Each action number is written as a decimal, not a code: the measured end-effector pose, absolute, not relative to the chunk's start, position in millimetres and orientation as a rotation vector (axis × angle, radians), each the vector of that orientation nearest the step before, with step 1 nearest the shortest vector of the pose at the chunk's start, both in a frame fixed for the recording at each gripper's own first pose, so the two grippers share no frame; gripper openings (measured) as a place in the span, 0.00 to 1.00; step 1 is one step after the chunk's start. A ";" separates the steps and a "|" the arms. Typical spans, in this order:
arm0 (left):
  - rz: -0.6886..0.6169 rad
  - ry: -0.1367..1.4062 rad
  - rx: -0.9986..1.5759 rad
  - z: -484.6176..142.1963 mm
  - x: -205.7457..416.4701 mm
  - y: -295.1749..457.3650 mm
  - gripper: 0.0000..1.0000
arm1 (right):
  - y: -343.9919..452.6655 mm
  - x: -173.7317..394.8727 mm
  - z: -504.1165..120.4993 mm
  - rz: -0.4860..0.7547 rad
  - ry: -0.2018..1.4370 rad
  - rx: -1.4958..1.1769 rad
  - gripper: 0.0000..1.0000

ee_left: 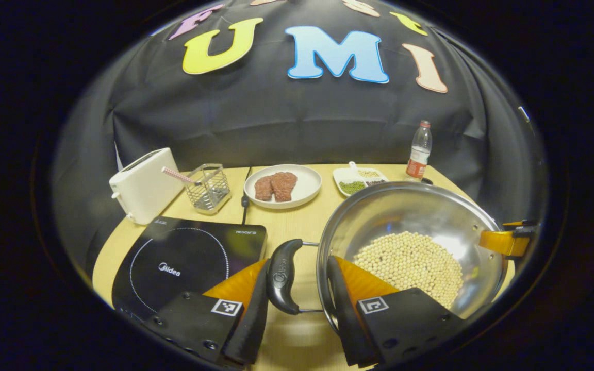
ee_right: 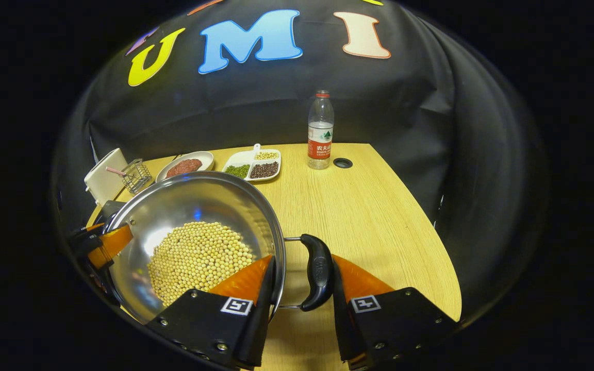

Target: First push the handle of the pot to place it horizontally, then grasp the pot with both hands and set it on the induction cooktop.

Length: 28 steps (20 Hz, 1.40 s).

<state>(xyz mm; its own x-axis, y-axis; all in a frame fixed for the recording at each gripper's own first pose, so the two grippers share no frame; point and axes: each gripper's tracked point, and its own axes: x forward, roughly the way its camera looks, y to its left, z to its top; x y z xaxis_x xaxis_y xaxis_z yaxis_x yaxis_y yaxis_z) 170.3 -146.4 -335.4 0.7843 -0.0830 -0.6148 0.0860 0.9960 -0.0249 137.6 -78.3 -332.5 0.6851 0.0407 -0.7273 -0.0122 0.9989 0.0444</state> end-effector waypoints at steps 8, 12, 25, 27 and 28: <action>-0.131 0.645 0.011 -318.9 168.3 -107.1 0.67 | -42.0 119.4 -310.1 -0.011 0.797 0.048 0.55; -0.148 0.639 0.007 -315.3 166.9 -88.2 0.63 | -26.0 110.9 -303.3 -0.031 0.792 0.052 0.55; -0.184 0.631 -0.001 -315.3 166.6 -12.8 0.68 | 45.1 91.5 -292.5 -0.076 0.772 0.052 0.55; -0.185 0.633 -0.003 -316.6 165.9 0.5 0.68 | 56.8 89.5 -291.6 -0.076 0.770 0.051 0.55; -0.184 0.633 -0.003 -316.4 165.8 7.8 0.68 | 63.2 88.7 -290.9 -0.076 0.771 0.052 0.55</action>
<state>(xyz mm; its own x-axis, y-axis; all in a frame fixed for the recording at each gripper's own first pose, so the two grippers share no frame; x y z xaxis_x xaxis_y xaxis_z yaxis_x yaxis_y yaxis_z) 165.8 7.8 -316.4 0.7904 -0.1722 -0.5879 0.1706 0.9836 -0.0587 88.7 63.2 -290.9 0.7146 -0.0496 -0.6978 0.0874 0.9960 0.0187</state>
